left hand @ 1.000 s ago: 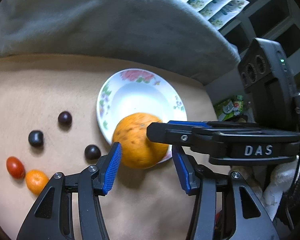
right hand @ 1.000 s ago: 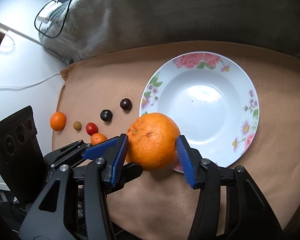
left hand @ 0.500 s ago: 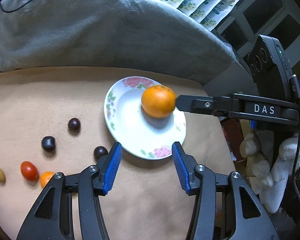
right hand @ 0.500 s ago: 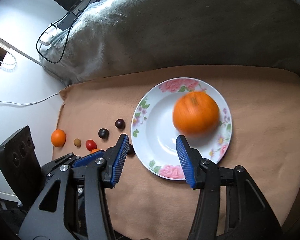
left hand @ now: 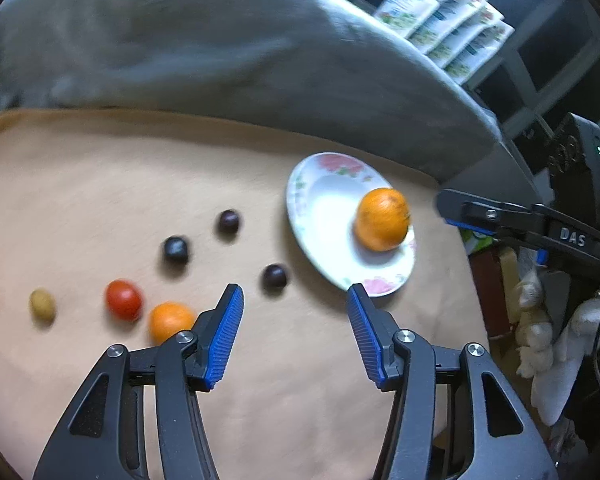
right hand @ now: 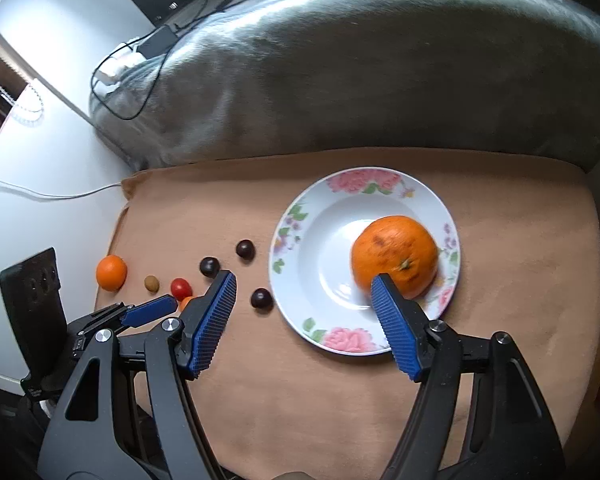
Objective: Organize fruits
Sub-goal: 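Open the right gripper and withdraw it from the plate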
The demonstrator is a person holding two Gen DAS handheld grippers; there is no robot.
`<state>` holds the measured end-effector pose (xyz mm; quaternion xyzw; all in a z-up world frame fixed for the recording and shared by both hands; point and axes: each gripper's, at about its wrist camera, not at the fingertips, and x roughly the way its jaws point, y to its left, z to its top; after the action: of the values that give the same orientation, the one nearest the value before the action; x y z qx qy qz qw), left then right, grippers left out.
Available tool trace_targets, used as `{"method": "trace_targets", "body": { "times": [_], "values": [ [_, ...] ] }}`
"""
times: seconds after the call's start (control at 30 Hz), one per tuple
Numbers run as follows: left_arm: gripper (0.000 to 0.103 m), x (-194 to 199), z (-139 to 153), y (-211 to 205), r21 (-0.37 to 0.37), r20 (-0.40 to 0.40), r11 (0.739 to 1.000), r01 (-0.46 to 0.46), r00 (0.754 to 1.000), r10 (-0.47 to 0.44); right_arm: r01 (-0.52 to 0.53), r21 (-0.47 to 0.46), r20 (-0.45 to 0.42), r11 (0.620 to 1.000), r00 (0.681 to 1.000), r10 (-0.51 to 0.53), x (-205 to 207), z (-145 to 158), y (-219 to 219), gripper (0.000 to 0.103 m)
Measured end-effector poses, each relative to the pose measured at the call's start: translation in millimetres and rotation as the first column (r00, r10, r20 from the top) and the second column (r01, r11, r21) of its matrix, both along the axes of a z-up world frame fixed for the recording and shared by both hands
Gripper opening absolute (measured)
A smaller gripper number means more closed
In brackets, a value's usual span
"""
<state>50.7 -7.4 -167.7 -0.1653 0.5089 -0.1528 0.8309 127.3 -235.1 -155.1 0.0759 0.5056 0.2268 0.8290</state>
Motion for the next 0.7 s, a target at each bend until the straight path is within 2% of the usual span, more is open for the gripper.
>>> {"method": "trace_targets", "body": {
  "times": [0.13, 0.3, 0.43, 0.7],
  "values": [
    [0.055, -12.3, -1.9, 25.1, 0.003, -0.011, 0.997, -0.075, 0.997, 0.075, -0.049, -0.016, 0.045, 0.999, 0.998, 0.05, -7.4, 4.4, 14.0, 0.073],
    [0.055, -28.8, -10.1, 52.6, 0.048, -0.037, 0.989, -0.143, 0.989, 0.144, -0.12, -0.045, 0.08, 0.992, 0.989, 0.123, -16.4, 4.3, 35.5, 0.073],
    [0.055, -40.0, -19.7, 71.1, 0.062, -0.056, 0.981, -0.181, 0.981, 0.185, -0.19, -0.076, 0.065, 0.979, 0.979, 0.195, -20.4, -3.3, 53.4, 0.073],
    [0.055, -48.8, -35.6, 82.0, 0.075, -0.08, 0.972, -0.225, 0.97, 0.23, -0.343, -0.15, 0.031, 0.927, 0.936, 0.351, -26.2, -17.0, 91.2, 0.073]
  ]
}}
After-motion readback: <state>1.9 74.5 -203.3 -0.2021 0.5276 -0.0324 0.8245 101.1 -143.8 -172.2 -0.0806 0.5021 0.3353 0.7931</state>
